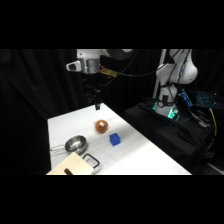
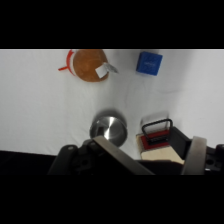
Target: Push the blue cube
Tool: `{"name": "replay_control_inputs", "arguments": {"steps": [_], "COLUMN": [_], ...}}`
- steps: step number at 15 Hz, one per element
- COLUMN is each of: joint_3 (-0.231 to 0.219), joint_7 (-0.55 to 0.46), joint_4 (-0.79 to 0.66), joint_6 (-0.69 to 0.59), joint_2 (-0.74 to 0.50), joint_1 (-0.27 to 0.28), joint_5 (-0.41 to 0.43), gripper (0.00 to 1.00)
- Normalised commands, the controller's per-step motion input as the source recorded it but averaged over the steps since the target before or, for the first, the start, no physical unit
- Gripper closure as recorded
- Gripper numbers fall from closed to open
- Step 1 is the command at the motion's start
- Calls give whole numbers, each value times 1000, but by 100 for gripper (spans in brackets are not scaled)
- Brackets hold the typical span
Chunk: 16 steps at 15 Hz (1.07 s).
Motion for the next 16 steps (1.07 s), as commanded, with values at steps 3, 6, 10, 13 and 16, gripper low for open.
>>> {"name": "replay_control_inputs", "arguments": {"steps": [3, 6, 10, 13, 16], "joint_3": [41, 54, 45, 40, 30], "joint_7": [63, 162, 162, 128, 95], "joint_4": [-96, -284, -345, -335, -301], "joint_6": [57, 160, 178, 252, 259], "joint_2": [-34, -186, -248, -211, -164], "joint_1": [7, 42, 42, 39, 30], "joint_5": [-37, -81, -32, -15, 1], "gripper": [0, 0, 25, 44, 69]}}
